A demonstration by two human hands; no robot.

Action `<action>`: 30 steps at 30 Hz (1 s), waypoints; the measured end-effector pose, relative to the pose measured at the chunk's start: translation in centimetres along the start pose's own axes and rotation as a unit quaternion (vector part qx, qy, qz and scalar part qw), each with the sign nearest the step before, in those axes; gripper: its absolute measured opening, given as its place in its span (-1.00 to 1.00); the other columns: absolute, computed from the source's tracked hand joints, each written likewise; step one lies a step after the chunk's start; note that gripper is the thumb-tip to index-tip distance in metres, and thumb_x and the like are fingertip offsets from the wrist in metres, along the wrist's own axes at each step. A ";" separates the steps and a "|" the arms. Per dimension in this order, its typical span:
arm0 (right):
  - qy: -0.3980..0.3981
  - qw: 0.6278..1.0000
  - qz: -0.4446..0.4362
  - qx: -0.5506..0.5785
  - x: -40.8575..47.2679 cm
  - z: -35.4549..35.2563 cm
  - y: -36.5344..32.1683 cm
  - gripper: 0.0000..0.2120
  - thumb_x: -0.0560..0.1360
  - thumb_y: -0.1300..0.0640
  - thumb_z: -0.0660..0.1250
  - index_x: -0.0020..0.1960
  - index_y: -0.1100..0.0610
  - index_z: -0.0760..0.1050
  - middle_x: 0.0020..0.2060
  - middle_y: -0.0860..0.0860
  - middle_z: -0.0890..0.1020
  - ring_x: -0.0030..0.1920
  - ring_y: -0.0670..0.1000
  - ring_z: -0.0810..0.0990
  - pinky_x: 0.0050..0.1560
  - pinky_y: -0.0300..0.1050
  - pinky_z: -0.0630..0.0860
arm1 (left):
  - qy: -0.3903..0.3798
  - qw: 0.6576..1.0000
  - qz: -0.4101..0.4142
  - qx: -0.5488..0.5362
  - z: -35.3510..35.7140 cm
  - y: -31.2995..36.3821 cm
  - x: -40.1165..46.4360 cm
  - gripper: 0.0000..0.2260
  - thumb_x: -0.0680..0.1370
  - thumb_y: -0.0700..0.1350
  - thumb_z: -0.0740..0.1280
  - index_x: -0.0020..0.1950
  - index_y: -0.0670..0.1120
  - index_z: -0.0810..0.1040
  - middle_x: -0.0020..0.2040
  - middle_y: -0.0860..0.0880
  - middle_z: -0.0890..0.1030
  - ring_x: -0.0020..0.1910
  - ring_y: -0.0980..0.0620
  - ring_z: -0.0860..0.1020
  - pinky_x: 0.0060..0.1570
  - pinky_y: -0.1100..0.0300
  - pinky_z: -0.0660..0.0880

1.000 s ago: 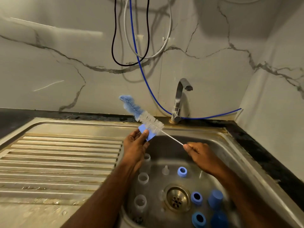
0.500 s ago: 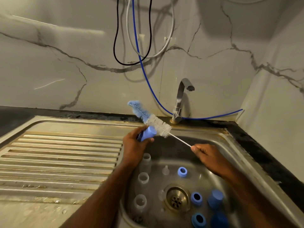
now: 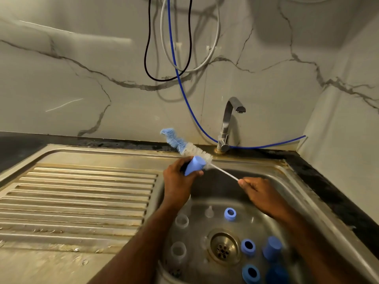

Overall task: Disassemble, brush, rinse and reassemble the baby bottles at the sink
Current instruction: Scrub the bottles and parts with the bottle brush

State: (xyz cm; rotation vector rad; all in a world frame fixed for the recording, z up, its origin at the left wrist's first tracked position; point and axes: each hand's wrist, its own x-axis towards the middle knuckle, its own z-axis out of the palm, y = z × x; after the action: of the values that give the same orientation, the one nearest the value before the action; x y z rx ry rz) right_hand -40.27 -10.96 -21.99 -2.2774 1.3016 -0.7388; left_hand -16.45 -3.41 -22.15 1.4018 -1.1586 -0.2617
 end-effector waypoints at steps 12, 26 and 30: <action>0.000 0.999 -0.028 0.020 0.0 -0.5 -0.4 -0.62 0.66 0.01 0.21 -0.29 0.10 0.48 -0.42 0.01 0.51 -0.40 -0.13 0.44 -0.25 -0.04 0.43 | 0.007 1.000 -0.025 -0.009 -0.9 -0.6 0.4 -0.59 0.43 -0.11 0.57 0.26 -0.01 0.61 0.13 0.10 0.66 0.07 0.21 0.59 0.15 0.26 0.55; -0.013 0.999 -0.026 0.029 -0.4 -0.2 -0.7 -0.62 0.67 0.02 0.20 -0.30 0.09 0.45 -0.43 0.02 0.47 -0.41 -0.16 0.40 -0.28 -0.11 0.41 | -0.068 0.990 -0.089 -0.083 -0.6 -1.0 0.6 -0.60 0.42 -0.13 0.57 0.22 -0.06 0.59 0.06 0.04 0.68 -0.01 0.14 0.66 -0.02 0.23 0.62; -0.043 0.998 -0.042 0.026 -0.4 0.7 -1.7 -0.62 0.67 0.03 0.19 -0.32 0.06 0.43 -0.43 -0.05 0.45 -0.41 -0.16 0.40 -0.26 -0.17 0.40 | -0.087 0.932 -0.222 -0.274 0.0 0.1 0.2 -0.68 0.46 -0.17 0.51 0.17 -0.19 0.57 0.01 -0.16 0.71 -0.08 0.00 0.72 -0.16 0.24 0.63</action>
State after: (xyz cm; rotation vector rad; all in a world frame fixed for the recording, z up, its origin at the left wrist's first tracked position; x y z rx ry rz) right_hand -38.89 -9.69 -21.60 -2.3083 1.1413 -0.6872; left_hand -16.44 -3.51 -21.98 1.1306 -0.8011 -0.9730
